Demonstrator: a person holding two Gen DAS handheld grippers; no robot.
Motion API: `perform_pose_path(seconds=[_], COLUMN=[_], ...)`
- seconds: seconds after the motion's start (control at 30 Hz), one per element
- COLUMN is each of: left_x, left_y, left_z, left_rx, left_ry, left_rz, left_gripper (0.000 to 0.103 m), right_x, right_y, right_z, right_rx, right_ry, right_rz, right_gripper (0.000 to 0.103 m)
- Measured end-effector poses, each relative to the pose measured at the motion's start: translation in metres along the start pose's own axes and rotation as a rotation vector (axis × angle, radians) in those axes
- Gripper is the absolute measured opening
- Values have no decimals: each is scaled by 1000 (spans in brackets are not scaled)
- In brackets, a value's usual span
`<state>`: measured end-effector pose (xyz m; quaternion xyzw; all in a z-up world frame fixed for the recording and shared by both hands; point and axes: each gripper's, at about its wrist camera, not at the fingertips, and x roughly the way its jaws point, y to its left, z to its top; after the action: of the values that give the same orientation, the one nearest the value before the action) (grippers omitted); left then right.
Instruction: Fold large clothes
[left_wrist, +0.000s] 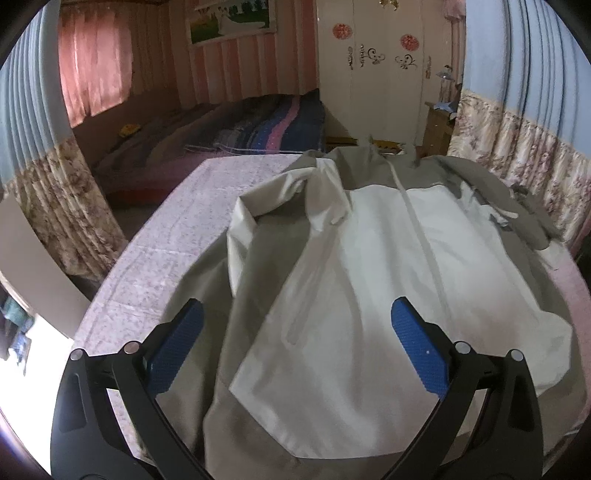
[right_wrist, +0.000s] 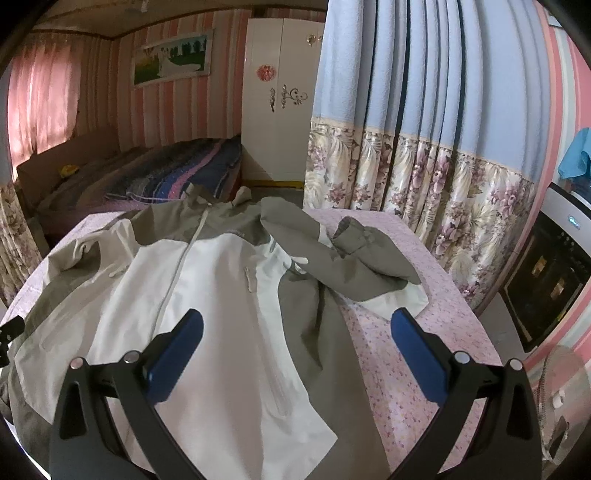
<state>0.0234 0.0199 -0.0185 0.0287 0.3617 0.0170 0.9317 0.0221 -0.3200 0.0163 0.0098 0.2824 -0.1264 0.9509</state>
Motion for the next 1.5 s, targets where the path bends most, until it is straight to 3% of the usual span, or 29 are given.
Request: perform_pose_path(seconds=[0.13, 0.3, 0.4, 0.53, 0.77, 0.97, 1.1, 1.13, 1.2, 1.23, 1.3, 1.33, 1.37, 1.4, 1.5], left_x=[-2, 1, 9, 20, 40, 46, 59, 67, 81, 85, 91, 93, 95, 95, 104], left_y=[4, 22, 40, 68, 98, 133, 147, 149, 151, 151, 148, 145, 143, 142, 149], left_z=[2, 11, 18, 19, 5, -26, -49, -57, -69, -72, -75, -73, -71, -68, -56], left_rx=[14, -16, -56, -93, -68, -106, -116, -124, -139, -143, -139, -115, -101, -106, -146], left_ry=[-19, -17, -10, -12, 42, 112, 176, 216, 282, 299, 319, 318, 321, 324, 332], left_rz=[13, 16, 25, 70, 142, 75, 56, 40, -7, -30, -48, -39, -43, -58, -99], left_gripper=[100, 100, 100, 100, 100, 95, 94, 89, 65, 45, 39, 29, 12, 6, 1], right_x=[2, 4, 3, 17, 43, 54, 54, 55, 56, 56, 57, 57, 57, 57, 60], right_y=[2, 2, -3, -5, 0, 14, 20, 20, 21, 21, 25, 26, 27, 28, 32], right_z=[5, 15, 23, 32, 32, 34, 36, 37, 37, 38, 38, 38, 38, 38, 39], right_rx=[-53, -88, -76, -61, -52, -98, -121, -121, -123, -126, -138, -141, -144, -145, -152], right_ry=[-36, -53, -95, -73, -27, -19, -38, -36, -29, -28, -29, -30, -31, -30, -30], right_rz=[11, -51, -15, 31, 43, 45, 3, -4, -8, -10, -23, -25, -27, -25, -23], right_gripper=[101, 101, 101, 101, 101, 101, 101, 101, 101, 101, 101, 101, 101, 101, 101])
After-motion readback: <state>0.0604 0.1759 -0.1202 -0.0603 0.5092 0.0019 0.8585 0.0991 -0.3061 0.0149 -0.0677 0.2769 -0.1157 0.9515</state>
